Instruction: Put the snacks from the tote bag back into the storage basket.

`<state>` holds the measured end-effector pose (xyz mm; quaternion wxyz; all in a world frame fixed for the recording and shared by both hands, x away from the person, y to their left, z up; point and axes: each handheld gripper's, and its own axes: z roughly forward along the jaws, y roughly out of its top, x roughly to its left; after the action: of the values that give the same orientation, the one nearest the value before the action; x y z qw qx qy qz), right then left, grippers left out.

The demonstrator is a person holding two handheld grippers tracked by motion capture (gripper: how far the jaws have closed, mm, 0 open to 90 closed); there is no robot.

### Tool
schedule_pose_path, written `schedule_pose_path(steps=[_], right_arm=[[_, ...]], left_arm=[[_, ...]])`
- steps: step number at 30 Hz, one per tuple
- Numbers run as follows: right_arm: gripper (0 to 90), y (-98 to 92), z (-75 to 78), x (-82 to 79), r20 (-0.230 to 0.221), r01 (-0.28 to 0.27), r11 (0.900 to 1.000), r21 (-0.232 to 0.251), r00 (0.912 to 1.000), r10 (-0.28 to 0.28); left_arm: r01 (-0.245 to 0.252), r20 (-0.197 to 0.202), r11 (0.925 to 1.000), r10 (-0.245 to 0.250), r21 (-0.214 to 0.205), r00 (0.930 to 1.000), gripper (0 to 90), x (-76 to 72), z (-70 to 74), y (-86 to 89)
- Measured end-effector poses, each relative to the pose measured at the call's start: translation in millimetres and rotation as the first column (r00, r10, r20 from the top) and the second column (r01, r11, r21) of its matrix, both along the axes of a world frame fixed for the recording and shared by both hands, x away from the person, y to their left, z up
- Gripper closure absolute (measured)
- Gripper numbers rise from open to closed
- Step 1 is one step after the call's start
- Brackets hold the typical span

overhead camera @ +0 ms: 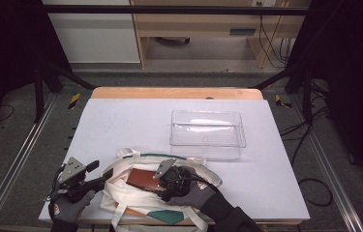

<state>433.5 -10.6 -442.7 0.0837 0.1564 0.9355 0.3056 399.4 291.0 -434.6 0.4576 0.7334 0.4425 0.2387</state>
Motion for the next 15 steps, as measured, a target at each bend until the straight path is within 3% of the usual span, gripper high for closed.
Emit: schedule_pose_path(steps=[5,9,14,15], right_arm=[[43.0,-6.6,9.7,-4.1,0.01,0.001,0.9996,0.029,0.9999,-0.002],[43.1,-18.8,28.1,-8.7,0.014,-0.001,0.9963,0.086,0.9999,0.0],[43.1,-29.3,44.2,-13.5,0.032,0.0,0.9945,0.104,0.9995,-0.003],[43.1,-35.3,51.4,-14.7,0.038,0.006,0.992,0.126,0.9992,-0.011]], left_arm=[[-0.006,0.015,1.0,0.006,-0.008,0.9999,34.9,-1.3,1.5,1.5],[-0.004,0.023,0.9999,0.005,-0.014,0.9997,33.8,-2.1,2.3,2.0],[-0.002,0.025,0.9999,0.002,-0.014,0.9997,33.1,-2.4,2.6,2.0],[-0.002,0.025,0.9999,0.002,-0.014,0.9997,33.0,-2.4,2.6,2.0]])
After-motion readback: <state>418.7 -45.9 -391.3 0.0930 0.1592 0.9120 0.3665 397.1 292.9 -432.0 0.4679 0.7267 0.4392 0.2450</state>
